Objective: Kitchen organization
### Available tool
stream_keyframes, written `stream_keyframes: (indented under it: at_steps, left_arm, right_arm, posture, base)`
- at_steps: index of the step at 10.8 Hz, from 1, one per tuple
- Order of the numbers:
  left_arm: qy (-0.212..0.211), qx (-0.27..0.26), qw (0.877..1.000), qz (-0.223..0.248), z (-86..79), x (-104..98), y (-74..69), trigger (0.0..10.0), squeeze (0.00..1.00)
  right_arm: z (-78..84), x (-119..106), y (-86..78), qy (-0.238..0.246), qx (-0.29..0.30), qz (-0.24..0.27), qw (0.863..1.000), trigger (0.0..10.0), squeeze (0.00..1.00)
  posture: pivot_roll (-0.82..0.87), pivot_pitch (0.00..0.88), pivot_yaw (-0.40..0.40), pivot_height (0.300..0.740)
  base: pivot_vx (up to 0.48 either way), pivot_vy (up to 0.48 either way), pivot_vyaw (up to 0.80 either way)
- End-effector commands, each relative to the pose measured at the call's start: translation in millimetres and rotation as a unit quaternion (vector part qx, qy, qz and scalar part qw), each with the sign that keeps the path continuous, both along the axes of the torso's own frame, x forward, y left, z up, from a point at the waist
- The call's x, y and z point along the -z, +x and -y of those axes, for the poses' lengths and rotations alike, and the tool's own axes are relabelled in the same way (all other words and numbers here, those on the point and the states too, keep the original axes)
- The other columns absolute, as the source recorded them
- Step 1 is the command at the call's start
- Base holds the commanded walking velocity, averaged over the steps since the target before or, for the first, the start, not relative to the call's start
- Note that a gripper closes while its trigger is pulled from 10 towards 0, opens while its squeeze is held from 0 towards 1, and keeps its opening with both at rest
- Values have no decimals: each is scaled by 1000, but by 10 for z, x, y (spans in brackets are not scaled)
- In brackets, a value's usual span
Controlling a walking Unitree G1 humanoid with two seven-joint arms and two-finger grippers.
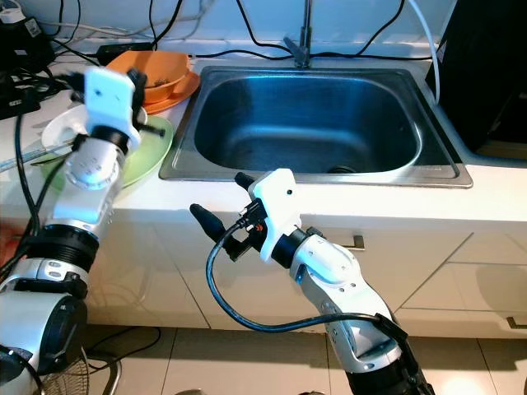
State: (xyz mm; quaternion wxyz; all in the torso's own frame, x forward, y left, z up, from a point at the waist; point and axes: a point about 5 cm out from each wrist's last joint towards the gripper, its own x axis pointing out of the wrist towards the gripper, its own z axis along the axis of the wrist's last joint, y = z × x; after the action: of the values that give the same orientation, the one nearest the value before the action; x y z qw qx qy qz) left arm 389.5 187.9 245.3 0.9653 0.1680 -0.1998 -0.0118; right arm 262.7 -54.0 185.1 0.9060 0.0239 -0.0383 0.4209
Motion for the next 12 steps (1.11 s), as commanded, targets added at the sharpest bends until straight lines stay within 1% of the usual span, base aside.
stream_keyframes:
  at_steps: [1,3,4,5,6,7,9,10,11,12]
  left_arm:
    - [-16,9,1000,-11,12,-5,7,0,0]
    - [-34,17,999,2,-4,-136,-10,0,0]
    - [-46,19,999,15,-10,-232,-37,0,0]
    - [-48,20,998,26,-8,-294,-60,0,0]
    - [-50,11,996,69,-36,-467,-128,0,0]
    - [-45,4,994,101,-70,-599,-188,0,0]
    - [-46,4,991,124,-108,-743,-255,0,0]
    - [-112,43,984,131,-58,-813,-294,0,0]
    - [-133,55,981,131,-43,-821,-300,0,0]
    - [-310,160,932,102,118,-768,-285,0,0]
  right_arm:
    - [-6,-27,19,-4,-3,11,1000,10000,0]
    - [-20,-30,36,-5,-6,14,1000,10000,0]
    - [-19,-28,49,-6,-7,15,1000,10000,0]
    - [-17,-26,57,-7,-6,15,1000,10000,0]
    - [-18,-22,68,-8,-6,16,1000,10000,0]
    - [-16,-20,80,-8,-6,17,1000,10000,0]
    - [-23,-18,101,-9,-7,20,1000,10000,0]
    - [-30,-15,116,-8,-5,20,1000,10000,0]
    - [-31,-14,119,-8,-5,20,1000,10000,0]
    - [-13,-7,155,-3,10,17,1000,10000,0]
  posture:
    - [70,35,16,740]
    - [75,27,12,740]
    - [76,24,10,740]
    - [78,20,8,740]
    - [79,13,5,740]
    - [82,6,1,740]
    - [91,0,-1,740]
    - [94,0,0,740]
    - [94,0,0,740]
    - [94,0,0,740]
  base:
    - [0,0,0]
    - [0,0,0]
    - [0,0,0]
    - [0,0,0]
    - [0,0,0]
    - [0,0,0]
    - [0,0,0]
    - [0,0,0]
    - [0,0,0]
    - [0,0,0]
